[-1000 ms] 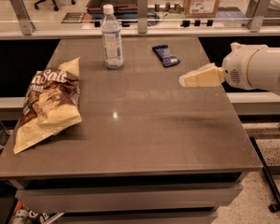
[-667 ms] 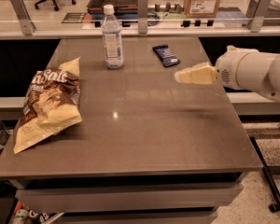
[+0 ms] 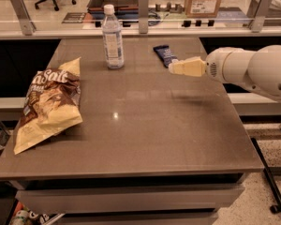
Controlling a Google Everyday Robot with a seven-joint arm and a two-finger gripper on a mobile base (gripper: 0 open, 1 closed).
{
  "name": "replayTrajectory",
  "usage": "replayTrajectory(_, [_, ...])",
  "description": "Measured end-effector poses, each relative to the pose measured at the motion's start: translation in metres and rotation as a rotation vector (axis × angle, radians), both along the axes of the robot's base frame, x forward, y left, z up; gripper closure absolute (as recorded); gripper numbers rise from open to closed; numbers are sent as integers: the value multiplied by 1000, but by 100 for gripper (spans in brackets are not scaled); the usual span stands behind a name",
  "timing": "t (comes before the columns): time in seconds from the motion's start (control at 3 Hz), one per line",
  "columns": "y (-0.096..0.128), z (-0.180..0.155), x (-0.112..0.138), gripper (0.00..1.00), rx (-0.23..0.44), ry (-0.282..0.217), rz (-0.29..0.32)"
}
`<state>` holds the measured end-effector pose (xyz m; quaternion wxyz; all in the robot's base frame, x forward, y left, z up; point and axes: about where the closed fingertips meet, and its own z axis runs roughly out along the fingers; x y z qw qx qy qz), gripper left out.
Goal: Pick rxbar blueberry
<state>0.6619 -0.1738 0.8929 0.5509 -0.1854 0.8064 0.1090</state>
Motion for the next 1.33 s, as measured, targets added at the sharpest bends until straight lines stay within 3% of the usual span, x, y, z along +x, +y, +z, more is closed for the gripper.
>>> replayTrajectory(0.67, [3, 0, 7, 0, -13, -12, -9])
replayTrajectory(1.33, [29, 1, 60, 0, -49, -103, -12])
